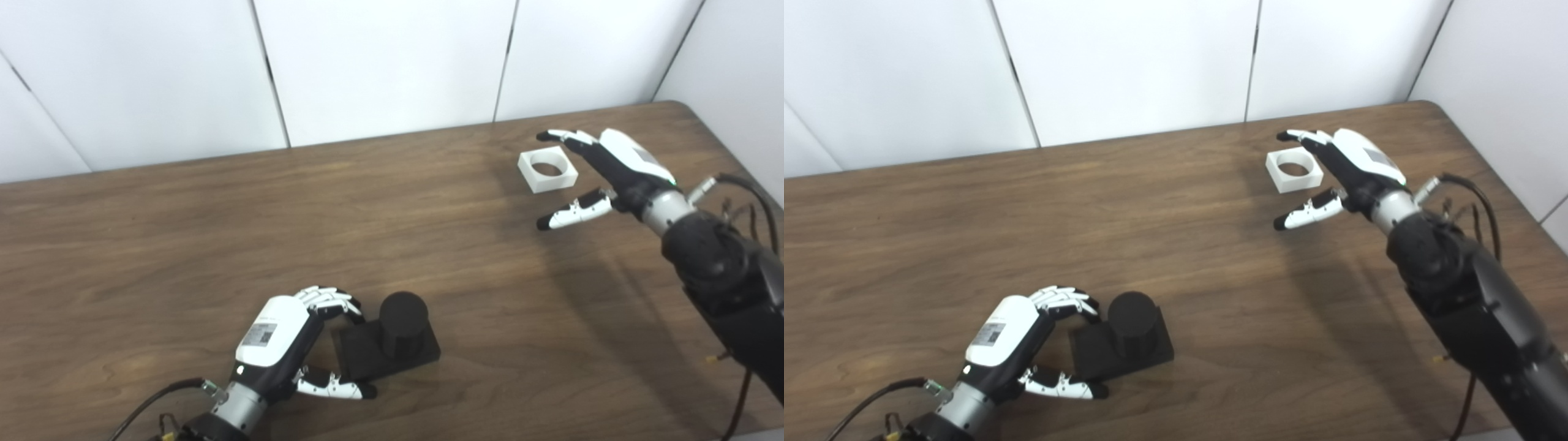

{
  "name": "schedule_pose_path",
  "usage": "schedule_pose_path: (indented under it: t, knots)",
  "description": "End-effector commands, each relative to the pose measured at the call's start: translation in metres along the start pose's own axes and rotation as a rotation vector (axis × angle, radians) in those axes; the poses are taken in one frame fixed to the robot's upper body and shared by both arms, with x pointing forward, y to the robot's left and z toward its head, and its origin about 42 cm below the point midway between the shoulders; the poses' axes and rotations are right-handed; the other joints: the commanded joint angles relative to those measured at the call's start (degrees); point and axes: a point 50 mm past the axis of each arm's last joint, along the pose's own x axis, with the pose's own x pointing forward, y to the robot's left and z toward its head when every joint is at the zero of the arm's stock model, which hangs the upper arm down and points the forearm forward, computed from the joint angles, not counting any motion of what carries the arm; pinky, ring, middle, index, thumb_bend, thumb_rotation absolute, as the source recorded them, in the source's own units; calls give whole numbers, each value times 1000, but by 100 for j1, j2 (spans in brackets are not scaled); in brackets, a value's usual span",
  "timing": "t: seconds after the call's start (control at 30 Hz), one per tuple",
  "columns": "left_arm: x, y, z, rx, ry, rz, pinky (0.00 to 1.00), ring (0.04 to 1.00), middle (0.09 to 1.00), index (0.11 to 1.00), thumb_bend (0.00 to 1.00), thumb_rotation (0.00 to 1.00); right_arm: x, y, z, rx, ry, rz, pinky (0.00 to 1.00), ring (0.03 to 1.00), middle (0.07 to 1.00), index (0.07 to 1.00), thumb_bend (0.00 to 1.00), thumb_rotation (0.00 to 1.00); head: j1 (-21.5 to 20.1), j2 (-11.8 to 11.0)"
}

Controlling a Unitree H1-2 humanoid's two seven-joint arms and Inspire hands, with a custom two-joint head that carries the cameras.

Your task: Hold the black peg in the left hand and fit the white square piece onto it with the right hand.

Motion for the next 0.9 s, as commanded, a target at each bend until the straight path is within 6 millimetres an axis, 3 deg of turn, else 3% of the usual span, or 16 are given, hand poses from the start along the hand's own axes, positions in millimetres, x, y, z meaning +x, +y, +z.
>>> schedule_pose_path:
  t: [0.0,0.2,0.5,0.87]
  knots:
    - [-8,-20,-2,-13,46,-128,839,817,758,488,515,41,12,-31,9,-82,-42,-63,970,999,980,910,839,168,-57,-84]
    - [-9,-21,-2,-19,48,-133,839,819,759,488,515,41,35,-51,14,-178,-13,-47,1000,1000,1000,927,872,120,-114,-229]
    - [-12,-19,-1,-22,59,-139,837,826,760,488,514,42,77,-76,21,-287,52,-37,1000,1000,1000,916,901,133,-272,-204]
    - [-15,-15,3,-12,51,-135,836,813,756,488,515,41,108,-74,16,-413,135,86,1000,1000,1000,896,910,140,-310,-155]
